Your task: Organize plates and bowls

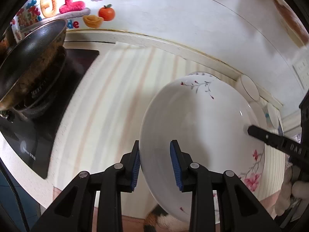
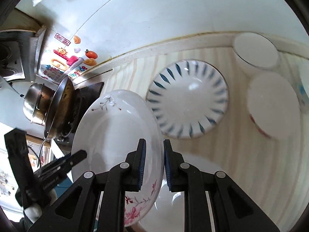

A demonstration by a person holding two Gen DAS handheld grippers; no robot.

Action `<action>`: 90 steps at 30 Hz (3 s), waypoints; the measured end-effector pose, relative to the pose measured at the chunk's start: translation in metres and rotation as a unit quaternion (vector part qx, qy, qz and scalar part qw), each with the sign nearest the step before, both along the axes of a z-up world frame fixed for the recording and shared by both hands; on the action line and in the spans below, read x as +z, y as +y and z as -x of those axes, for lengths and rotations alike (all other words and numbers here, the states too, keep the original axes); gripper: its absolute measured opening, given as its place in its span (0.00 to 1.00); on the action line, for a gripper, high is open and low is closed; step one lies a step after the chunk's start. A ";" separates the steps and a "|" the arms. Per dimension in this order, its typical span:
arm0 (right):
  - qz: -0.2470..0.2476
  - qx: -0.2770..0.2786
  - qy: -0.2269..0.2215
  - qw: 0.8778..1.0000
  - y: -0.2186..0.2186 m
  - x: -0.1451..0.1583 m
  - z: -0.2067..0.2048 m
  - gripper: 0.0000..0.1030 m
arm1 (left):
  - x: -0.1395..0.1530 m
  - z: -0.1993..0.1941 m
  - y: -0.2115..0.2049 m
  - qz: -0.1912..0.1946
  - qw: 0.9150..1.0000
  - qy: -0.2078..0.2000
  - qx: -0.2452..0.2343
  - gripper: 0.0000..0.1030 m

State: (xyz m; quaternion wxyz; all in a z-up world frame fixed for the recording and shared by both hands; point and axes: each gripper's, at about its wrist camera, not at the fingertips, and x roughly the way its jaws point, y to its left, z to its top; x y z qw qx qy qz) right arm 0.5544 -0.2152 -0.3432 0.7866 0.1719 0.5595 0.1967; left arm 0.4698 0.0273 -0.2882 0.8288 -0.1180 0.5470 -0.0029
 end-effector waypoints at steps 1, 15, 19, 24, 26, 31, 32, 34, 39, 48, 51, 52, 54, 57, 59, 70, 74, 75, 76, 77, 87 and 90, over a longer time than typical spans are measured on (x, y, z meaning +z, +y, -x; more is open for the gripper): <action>0.001 -0.001 -0.002 1.000 -0.007 0.000 0.010 0.19 | -0.001 0.004 -0.006 -0.004 1.000 0.000 -0.004 0.26; 0.001 -0.048 0.053 0.997 -0.078 -0.056 0.103 0.19 | -0.049 0.031 -0.071 -0.020 0.996 0.051 -0.074 0.26; 0.006 -0.055 0.066 0.996 -0.086 -0.072 0.110 0.19 | -0.068 0.029 -0.079 -0.024 0.994 0.070 -0.081 0.26; 0.011 -0.067 0.079 0.995 -0.091 -0.089 0.106 0.19 | -0.077 0.027 -0.089 -0.042 0.993 0.076 -0.082 0.26; 0.010 -0.071 0.081 0.994 -0.092 -0.092 0.103 0.19 | -0.078 0.027 -0.090 -0.044 0.993 0.078 -0.081 0.26; 0.018 -0.061 0.085 0.994 -0.088 -0.097 0.099 0.19 | -0.085 0.027 -0.092 -0.055 0.992 0.086 -0.072 0.26; 0.019 -0.058 0.084 0.995 -0.088 -0.098 0.099 0.19 | -0.088 0.028 -0.093 -0.058 0.992 0.089 -0.070 0.26; 0.020 -0.054 0.082 0.995 -0.087 -0.098 0.100 0.19 | -0.091 0.029 -0.093 -0.058 0.992 0.092 -0.069 0.26; 0.017 -0.048 0.085 0.995 -0.086 -0.098 0.099 0.19 | -0.092 0.030 -0.095 -0.064 0.992 0.088 -0.070 0.26; -0.031 -0.068 0.130 0.989 -0.109 -0.095 0.100 0.21 | -0.078 0.034 -0.086 -0.050 0.994 0.090 -0.042 0.26; -0.039 -0.071 0.138 0.987 -0.122 -0.090 0.102 0.23 | -0.063 0.035 -0.077 -0.037 0.996 0.080 -0.026 0.27; -0.047 -0.074 0.136 0.987 -0.127 -0.086 0.102 0.23 | -0.057 0.034 -0.074 -0.031 0.996 0.075 -0.022 0.27; -0.050 -0.085 0.129 0.987 -0.136 -0.076 0.100 0.23 | -0.043 0.027 -0.068 -0.024 0.998 0.064 -0.015 0.27; -0.062 -0.103 0.114 0.986 -0.142 -0.054 0.087 0.25 | -0.023 0.004 -0.064 -0.018 0.998 0.051 -0.018 0.30; -0.070 -0.109 0.106 0.986 -0.136 -0.042 0.070 0.33 | -0.017 -0.016 -0.064 -0.013 0.999 0.043 -0.024 0.30; 0.010 -0.143 0.098 0.985 -0.065 -0.069 -0.061 0.34 | -0.061 -0.160 -0.074 -0.039 0.992 0.061 -0.099 0.30; 0.026 -0.152 0.112 0.982 -0.055 -0.095 -0.087 0.34 | -0.093 -0.187 -0.080 -0.054 0.988 0.083 -0.116 0.30; 0.025 -0.155 0.116 0.981 -0.055 -0.101 -0.090 0.34 | -0.102 -0.192 -0.082 -0.055 0.987 0.089 -0.120 0.30; 0.024 -0.157 0.117 0.980 -0.054 -0.104 -0.092 0.34 | -0.107 -0.196 -0.082 -0.052 0.987 0.092 -0.123 0.33; 0.023 -0.157 0.116 0.980 -0.053 -0.107 -0.094 0.33 | -0.111 -0.198 -0.082 -0.039 0.987 0.092 -0.126 0.33; 0.060 -0.152 0.095 0.982 -0.052 -0.115 -0.096 0.13 | -0.102 -0.207 -0.094 -0.022 0.987 0.053 -0.148 0.27; 0.064 -0.147 0.086 0.983 -0.051 -0.111 -0.093 0.13 | -0.088 -0.197 -0.093 -0.028 0.987 0.038 -0.151 0.27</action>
